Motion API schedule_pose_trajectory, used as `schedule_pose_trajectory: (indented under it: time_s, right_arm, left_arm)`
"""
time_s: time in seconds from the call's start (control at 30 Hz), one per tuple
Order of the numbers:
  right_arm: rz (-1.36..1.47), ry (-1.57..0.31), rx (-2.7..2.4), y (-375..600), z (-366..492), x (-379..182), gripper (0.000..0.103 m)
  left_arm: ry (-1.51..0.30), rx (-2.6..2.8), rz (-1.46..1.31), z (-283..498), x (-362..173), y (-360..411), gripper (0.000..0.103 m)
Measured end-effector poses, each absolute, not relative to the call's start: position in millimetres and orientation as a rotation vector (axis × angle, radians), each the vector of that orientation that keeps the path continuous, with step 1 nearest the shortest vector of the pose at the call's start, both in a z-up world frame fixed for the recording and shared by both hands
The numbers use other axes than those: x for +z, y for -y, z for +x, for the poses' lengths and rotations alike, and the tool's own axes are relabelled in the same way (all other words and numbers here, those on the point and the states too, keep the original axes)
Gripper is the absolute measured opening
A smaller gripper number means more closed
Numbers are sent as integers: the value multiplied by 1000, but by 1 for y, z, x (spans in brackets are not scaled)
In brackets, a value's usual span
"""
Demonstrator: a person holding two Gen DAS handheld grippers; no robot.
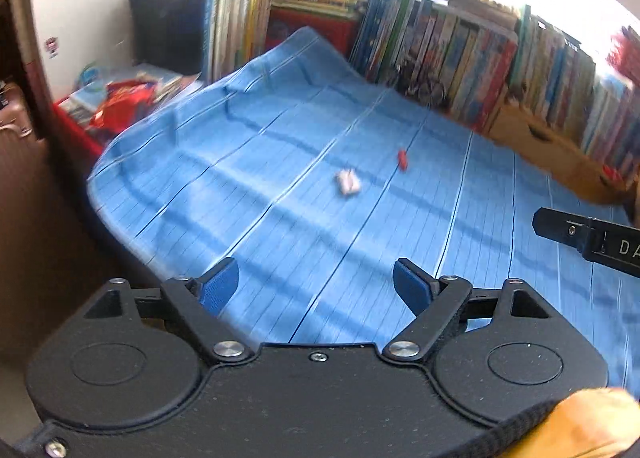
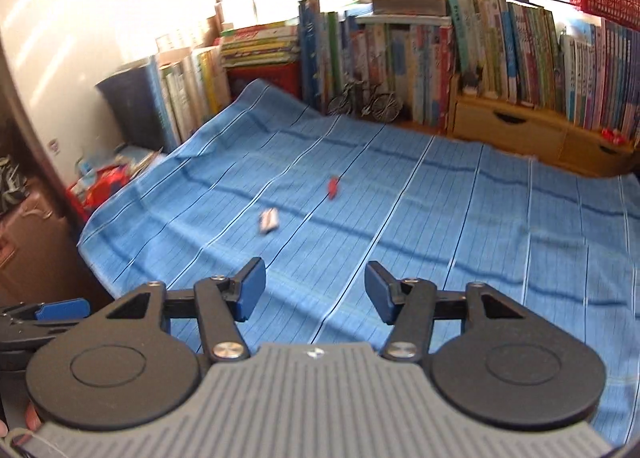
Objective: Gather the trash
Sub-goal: 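Raise both open tools back over the cloth, then grasp the small white wrapper with the left tool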
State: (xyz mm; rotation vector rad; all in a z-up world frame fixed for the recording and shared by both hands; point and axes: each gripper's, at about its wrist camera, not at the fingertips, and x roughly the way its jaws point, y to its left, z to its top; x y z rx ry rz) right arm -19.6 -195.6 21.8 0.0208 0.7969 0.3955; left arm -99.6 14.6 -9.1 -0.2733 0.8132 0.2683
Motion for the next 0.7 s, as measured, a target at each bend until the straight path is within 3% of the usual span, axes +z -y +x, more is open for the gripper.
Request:
schedule_pose_trajectory:
  time_s: [0.17,0.33,0.53,0.7]
  right_arm:
    - [29,-797,376,199,51,12,62]
    - [30,-847,393,190,116,-15,48]
    - [-4,-931,460,169,181,-57,46]
    - [-17,-993,508,144,221,-95,46]
  left_arm:
    - [-821,288,-297,-18,-29,-16,67]
    - [-850,325,-314,51,-58,-18,57]
    - [-893,357,-364,111,-100,-28,53]
    - [-963,396,-390,139,-135,-38,43]
